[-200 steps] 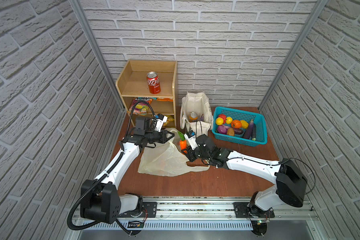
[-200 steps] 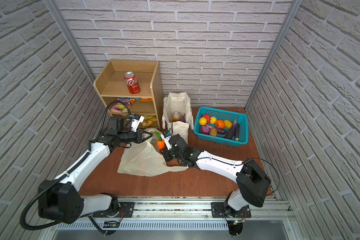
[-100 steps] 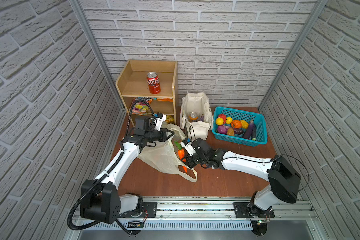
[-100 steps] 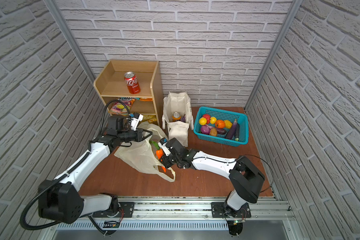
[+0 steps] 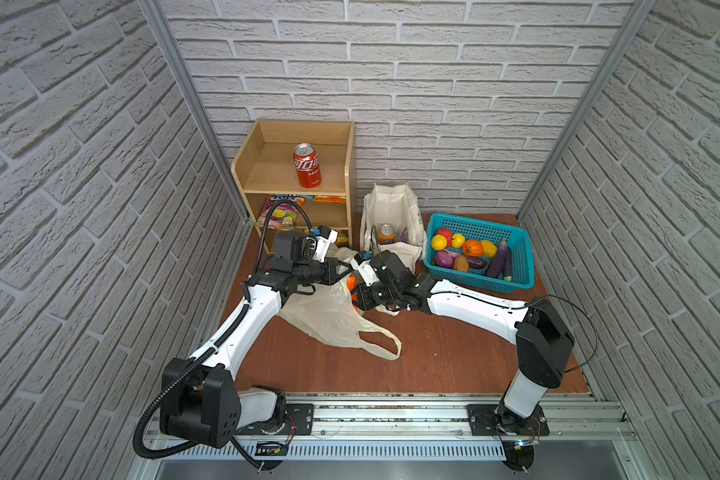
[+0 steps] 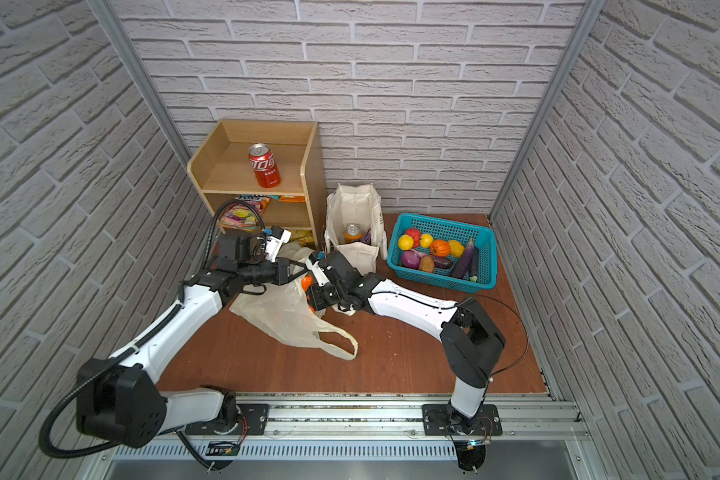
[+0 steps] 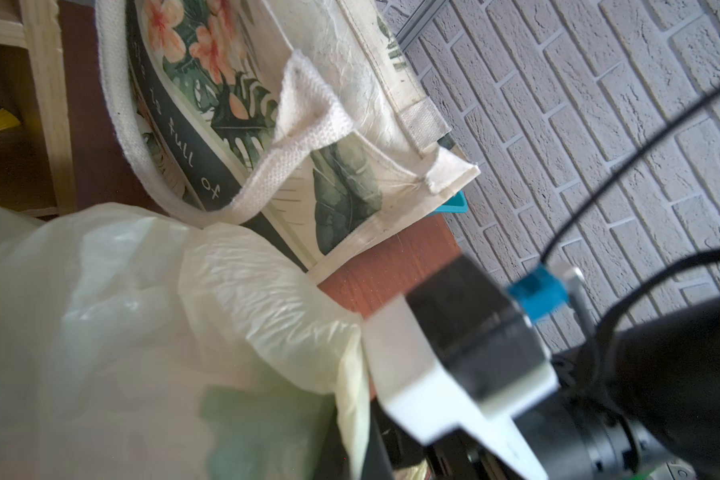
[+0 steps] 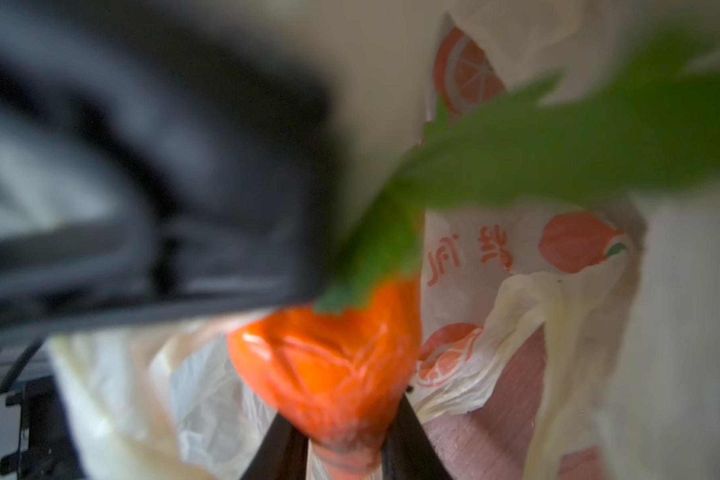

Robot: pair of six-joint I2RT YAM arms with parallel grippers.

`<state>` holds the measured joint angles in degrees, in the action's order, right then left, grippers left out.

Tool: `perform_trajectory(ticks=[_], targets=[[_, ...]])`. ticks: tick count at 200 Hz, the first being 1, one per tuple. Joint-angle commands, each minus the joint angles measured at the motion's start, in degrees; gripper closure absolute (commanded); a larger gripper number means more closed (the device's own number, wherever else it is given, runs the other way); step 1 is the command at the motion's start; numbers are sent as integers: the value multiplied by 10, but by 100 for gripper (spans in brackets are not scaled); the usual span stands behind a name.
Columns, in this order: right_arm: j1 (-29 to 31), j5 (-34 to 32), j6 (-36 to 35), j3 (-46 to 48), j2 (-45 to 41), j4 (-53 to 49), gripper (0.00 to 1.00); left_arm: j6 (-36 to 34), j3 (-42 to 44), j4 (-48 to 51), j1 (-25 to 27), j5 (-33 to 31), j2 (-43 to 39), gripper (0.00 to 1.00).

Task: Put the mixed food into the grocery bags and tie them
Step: 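Lower the carrot into the bag held by the left gripper and release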

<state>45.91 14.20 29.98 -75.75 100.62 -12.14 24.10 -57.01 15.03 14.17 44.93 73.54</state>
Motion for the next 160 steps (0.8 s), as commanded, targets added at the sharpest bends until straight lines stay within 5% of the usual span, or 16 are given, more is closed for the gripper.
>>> perform_trajectory(ticks=[1,67,110,160], targets=[[-9,3,72,13,6,78,81,-1,2,-25,8,14,3,100],[15,11,111,8,75,138,76,57,13,-107,7,24,13,100],[15,36,102,15,87,140,39,77,16,-136,-6,36,24,100],[15,47,61,10,46,86,26,80,21,-146,-44,55,24,100]])
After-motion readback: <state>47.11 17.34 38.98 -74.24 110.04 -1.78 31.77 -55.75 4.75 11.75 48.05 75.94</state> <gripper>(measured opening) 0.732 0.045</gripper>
